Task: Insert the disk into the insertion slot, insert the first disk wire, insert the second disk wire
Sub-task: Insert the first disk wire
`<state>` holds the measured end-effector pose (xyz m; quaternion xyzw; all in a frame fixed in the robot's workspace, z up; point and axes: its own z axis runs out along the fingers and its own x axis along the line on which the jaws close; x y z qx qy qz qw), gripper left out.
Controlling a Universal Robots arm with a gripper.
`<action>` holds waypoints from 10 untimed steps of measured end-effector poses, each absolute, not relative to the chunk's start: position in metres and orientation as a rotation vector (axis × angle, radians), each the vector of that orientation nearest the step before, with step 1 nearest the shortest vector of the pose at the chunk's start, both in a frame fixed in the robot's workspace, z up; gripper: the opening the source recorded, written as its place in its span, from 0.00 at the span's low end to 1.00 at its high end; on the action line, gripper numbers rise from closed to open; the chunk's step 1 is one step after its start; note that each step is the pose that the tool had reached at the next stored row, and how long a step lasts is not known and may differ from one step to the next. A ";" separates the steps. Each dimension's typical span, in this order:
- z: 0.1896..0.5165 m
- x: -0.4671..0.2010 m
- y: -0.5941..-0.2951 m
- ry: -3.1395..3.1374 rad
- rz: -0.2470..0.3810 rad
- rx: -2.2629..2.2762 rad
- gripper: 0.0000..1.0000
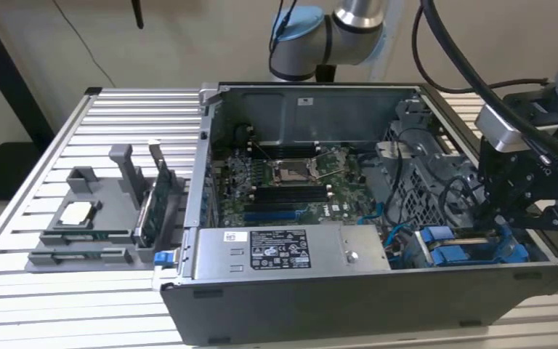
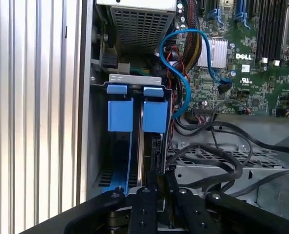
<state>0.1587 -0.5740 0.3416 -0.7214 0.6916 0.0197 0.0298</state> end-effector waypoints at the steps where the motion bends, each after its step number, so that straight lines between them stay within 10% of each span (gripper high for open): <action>1: 0.341 0.159 -0.574 2.133 0.061 -2.224 0.19; 10: 0.336 0.161 -0.574 2.133 0.061 -2.224 0.19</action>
